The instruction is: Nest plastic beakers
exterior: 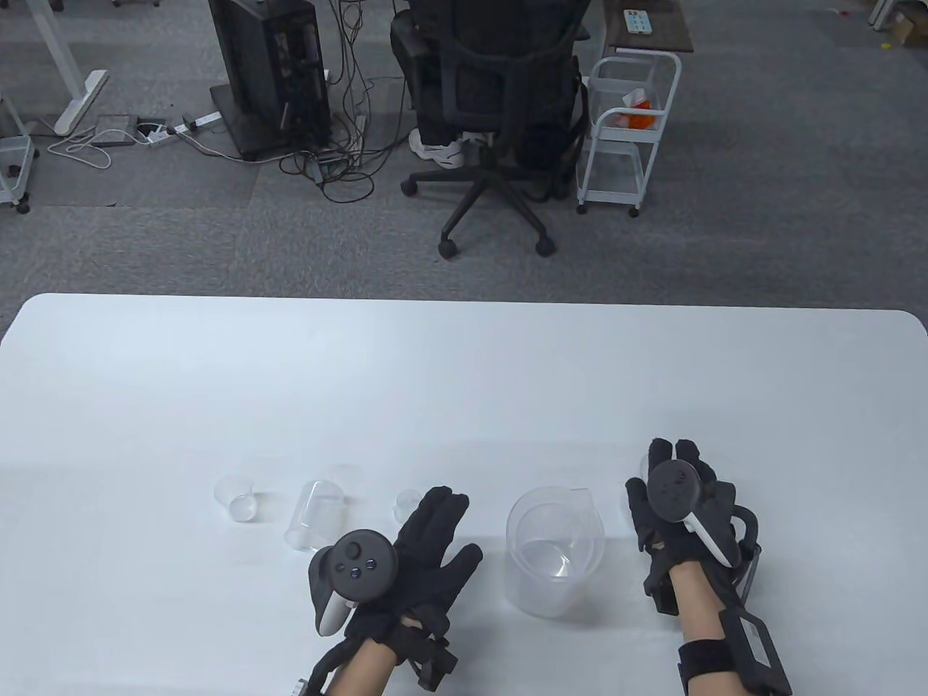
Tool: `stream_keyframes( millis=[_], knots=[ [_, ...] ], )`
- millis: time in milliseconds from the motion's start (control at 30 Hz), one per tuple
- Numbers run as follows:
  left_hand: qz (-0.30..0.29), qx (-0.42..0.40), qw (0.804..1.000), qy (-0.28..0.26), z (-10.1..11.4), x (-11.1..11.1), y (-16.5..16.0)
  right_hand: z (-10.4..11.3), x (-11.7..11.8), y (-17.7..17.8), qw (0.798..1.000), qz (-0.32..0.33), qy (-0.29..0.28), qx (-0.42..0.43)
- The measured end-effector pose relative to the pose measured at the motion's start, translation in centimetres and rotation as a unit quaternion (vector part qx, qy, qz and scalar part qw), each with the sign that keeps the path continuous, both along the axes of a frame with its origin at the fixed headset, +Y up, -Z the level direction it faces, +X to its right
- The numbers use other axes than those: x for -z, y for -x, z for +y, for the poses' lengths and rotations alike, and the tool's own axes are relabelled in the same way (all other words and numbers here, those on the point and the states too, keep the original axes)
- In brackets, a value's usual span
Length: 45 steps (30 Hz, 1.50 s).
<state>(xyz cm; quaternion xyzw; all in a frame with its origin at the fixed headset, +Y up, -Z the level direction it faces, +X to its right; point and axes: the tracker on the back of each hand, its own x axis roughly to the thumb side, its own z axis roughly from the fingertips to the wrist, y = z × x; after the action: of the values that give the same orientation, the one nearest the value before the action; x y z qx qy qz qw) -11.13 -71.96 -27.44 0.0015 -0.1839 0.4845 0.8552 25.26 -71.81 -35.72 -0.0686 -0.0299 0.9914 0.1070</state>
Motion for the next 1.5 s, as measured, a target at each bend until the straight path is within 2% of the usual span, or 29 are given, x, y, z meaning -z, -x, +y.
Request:
stream_keyframes(
  millis=[233, 533, 800, 1000, 1233, 1367, 1500],
  knots=[
    [-0.002, 0.001, 1.000, 0.000, 0.0, 0.0, 0.0, 4.2, -1.3, -0.1, 0.999, 0.023, -0.044, -0.014],
    [-0.002, 0.002, 1.000, 0.001, -0.1, 0.0, -0.1, 10.0, -3.5, 1.6, 0.991, 0.079, -0.107, -0.014],
    [-0.003, 0.003, 1.000, 0.002, -0.1, 0.0, -0.1, 12.9, -6.1, 4.6, 0.977, 0.163, -0.139, 0.003],
    [-0.004, 0.003, 1.000, 0.002, -0.1, 0.0, -0.2, 12.8, -7.6, 7.0, 0.966, 0.217, -0.137, 0.023],
    [-0.005, 0.004, 1.000, 0.004, -0.2, 0.0, -0.2, 10.4, -8.7, 9.9, 0.957, 0.266, -0.114, 0.004],
    [-0.005, 0.005, 1.000, 0.006, -0.2, -0.1, -0.2, 8.9, -8.7, 10.7, 0.956, 0.277, -0.096, -0.025],
    [-0.004, 0.005, 1.000, 0.006, -0.2, 0.0, -0.2, 7.6, -8.7, 11.0, 0.956, 0.283, -0.078, -0.016]
  ],
)
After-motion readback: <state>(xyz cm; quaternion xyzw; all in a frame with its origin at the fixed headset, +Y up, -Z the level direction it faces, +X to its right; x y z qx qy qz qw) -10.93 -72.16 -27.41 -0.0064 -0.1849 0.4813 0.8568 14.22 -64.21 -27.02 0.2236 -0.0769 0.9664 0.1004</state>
